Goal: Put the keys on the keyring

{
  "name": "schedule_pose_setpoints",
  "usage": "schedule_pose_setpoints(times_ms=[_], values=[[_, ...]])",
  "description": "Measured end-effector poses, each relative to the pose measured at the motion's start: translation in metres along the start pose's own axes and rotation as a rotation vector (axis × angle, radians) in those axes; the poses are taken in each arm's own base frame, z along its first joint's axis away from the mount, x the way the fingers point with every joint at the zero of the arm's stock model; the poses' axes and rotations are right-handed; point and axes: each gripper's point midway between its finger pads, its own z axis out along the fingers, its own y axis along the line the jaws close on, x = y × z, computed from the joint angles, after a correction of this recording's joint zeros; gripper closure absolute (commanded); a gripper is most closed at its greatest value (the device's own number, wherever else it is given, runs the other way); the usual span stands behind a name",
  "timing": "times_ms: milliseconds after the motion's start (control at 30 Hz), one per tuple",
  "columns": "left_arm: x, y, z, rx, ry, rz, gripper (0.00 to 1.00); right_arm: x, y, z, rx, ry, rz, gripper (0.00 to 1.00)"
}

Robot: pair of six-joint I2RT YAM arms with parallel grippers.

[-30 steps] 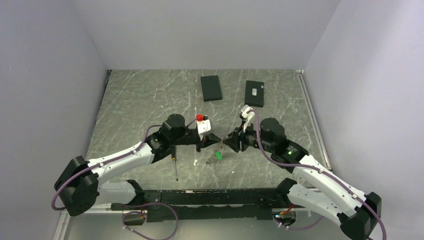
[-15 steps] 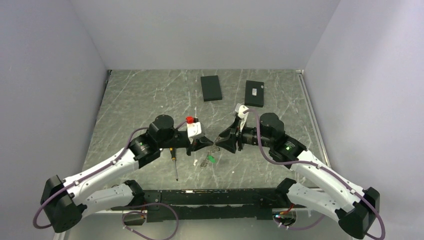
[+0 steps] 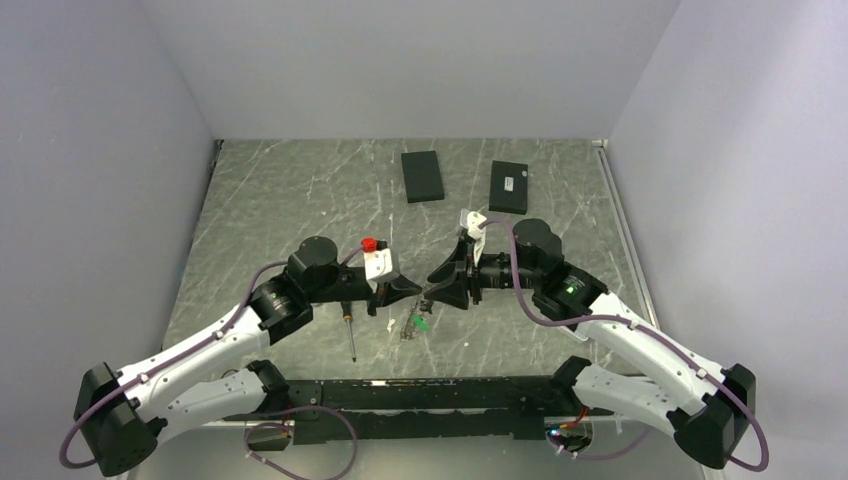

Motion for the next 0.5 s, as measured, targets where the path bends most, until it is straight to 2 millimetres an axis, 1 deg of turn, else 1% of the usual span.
schedule_pose_setpoints(times_ms=[200,500], values=[[-0.0034,-0.0003,-0.0010,-0.001,-0.011,0.006,1.00,0.0029,0.0027,0.0015,-0.019,0.011,0.007,0.54],[-0.0057,-0.0039,-0.0015,0.014,-0.023,-0.003,1.00,0.0100,0.0007,0.0064,-0.032,0.035,0.024,0.54]])
